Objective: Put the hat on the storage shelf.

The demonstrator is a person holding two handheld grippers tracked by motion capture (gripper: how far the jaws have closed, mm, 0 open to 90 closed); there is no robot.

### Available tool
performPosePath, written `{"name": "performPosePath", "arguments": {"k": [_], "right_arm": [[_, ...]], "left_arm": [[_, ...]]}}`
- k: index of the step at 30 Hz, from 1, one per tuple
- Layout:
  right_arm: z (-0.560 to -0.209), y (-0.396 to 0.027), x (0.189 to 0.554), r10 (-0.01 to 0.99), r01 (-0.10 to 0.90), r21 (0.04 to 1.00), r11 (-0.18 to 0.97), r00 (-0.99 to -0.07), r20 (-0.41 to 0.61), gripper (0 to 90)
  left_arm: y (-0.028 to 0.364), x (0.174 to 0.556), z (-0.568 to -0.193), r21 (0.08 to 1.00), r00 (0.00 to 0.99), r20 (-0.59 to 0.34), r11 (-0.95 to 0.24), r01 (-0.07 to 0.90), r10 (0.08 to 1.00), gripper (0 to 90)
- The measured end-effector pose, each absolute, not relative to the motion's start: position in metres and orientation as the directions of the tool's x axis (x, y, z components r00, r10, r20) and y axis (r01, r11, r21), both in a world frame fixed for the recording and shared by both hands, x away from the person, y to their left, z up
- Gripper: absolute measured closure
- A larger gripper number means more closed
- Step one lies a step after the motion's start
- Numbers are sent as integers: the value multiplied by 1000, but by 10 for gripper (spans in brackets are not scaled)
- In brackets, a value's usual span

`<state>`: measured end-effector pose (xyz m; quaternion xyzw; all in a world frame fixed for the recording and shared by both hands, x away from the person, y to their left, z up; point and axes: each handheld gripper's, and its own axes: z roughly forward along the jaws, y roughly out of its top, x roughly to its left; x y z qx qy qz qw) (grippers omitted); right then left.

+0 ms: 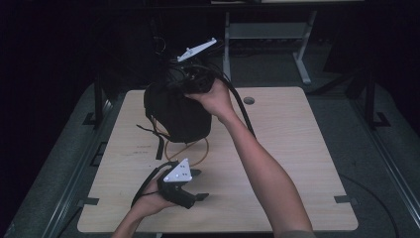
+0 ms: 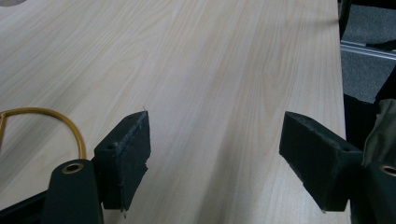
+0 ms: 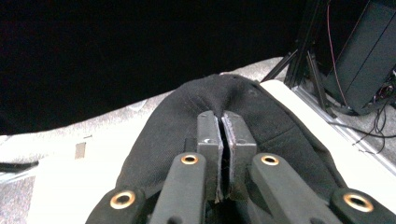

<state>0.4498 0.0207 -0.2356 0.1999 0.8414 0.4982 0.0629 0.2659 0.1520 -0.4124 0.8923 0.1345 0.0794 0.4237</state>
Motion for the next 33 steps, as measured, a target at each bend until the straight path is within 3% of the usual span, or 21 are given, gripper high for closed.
{"name": "performPosePath", "arguments": {"k": [7,8,9,12,14,33], "right_arm": [[-239,21,448,406,249,880,405,-911,70,816],[-239,21,447,416,238,885,400,-907,56,725],[-239,21,447,416,238,885,400,-907,56,725],[-238,20,445,425,235,886,400,-904,48,538],[-237,17,445,418,244,883,401,-906,61,468],[-242,-32,439,417,322,871,371,-896,154,326]], "left_arm": [[153,266,-412,784,950,21,-595,177,311,247],[154,265,-412,782,950,25,-598,176,312,247],[154,265,-412,782,950,25,-598,176,312,247],[154,264,-412,782,950,28,-599,173,311,247],[154,265,-412,784,949,27,-596,175,313,246],[158,267,-410,797,940,20,-574,191,340,240]]}}
